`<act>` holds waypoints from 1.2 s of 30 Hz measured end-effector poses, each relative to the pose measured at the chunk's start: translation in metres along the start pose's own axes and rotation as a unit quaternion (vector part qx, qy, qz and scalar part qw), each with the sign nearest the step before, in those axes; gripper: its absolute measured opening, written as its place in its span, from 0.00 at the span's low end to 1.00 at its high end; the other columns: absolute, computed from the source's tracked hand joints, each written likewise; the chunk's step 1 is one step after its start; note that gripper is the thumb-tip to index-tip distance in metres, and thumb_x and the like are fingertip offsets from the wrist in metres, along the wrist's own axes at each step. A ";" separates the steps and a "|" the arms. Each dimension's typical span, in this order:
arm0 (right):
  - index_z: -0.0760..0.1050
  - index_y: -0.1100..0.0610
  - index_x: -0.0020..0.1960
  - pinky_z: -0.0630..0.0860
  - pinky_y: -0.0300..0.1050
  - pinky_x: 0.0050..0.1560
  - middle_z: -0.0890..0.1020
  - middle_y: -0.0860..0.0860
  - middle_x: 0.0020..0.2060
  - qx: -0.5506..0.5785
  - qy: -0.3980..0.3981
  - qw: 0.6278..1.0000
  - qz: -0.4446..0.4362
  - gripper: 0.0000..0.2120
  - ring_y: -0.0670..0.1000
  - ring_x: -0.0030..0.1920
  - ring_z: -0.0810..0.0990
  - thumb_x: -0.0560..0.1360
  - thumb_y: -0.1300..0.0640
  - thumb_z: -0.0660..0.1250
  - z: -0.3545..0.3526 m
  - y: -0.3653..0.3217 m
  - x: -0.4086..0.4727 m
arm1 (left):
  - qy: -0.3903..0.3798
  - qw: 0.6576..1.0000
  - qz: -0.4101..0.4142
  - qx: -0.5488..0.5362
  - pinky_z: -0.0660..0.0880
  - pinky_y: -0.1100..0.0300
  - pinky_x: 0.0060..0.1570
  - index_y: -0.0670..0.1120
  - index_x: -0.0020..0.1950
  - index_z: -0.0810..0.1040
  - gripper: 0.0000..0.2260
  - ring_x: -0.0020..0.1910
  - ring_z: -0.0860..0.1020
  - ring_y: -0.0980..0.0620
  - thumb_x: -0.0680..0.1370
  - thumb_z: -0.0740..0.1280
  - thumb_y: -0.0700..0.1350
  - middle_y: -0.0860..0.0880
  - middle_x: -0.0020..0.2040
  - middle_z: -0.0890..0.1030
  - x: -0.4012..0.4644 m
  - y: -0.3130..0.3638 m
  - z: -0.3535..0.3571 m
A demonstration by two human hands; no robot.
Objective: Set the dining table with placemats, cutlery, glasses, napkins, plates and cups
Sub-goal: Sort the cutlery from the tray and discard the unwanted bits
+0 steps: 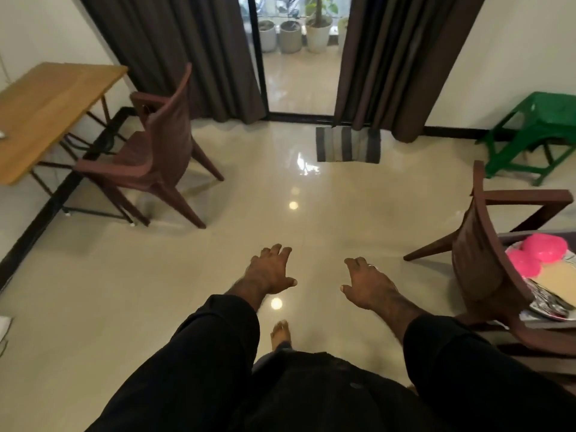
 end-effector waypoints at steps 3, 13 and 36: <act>0.59 0.53 0.80 0.79 0.58 0.62 0.68 0.54 0.74 0.025 0.023 0.999 0.039 0.34 0.60 0.69 0.75 0.80 0.41 0.66 -0.041 0.008 0.038 | -0.015 0.998 0.048 0.038 0.68 0.39 0.75 0.51 0.86 0.54 0.43 0.81 0.62 0.40 0.79 0.71 0.64 0.46 0.86 0.57 0.061 0.001 -0.049; 0.58 0.52 0.80 0.77 0.57 0.64 0.67 0.55 0.73 0.118 0.049 0.983 0.132 0.35 0.61 0.68 0.75 0.80 0.41 0.66 -0.133 0.104 0.176 | -0.004 0.980 0.168 0.104 0.70 0.41 0.73 0.51 0.86 0.56 0.41 0.80 0.64 0.41 0.80 0.70 0.64 0.47 0.85 0.60 0.272 0.088 -0.181; 0.58 0.52 0.81 0.79 0.56 0.60 0.69 0.54 0.72 0.234 0.111 0.918 0.300 0.35 0.61 0.64 0.79 0.80 0.42 0.67 -0.378 0.488 0.464 | -0.021 0.921 0.330 0.208 0.67 0.39 0.77 0.52 0.86 0.55 0.43 0.82 0.62 0.41 0.78 0.71 0.65 0.46 0.86 0.58 0.747 0.439 -0.422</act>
Point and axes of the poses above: each hand's wrist, its own x-axis towards the middle knuckle, its own z-axis out of the palm, y = z × x, the point moved 1 cm from there along x, towards the middle knuckle
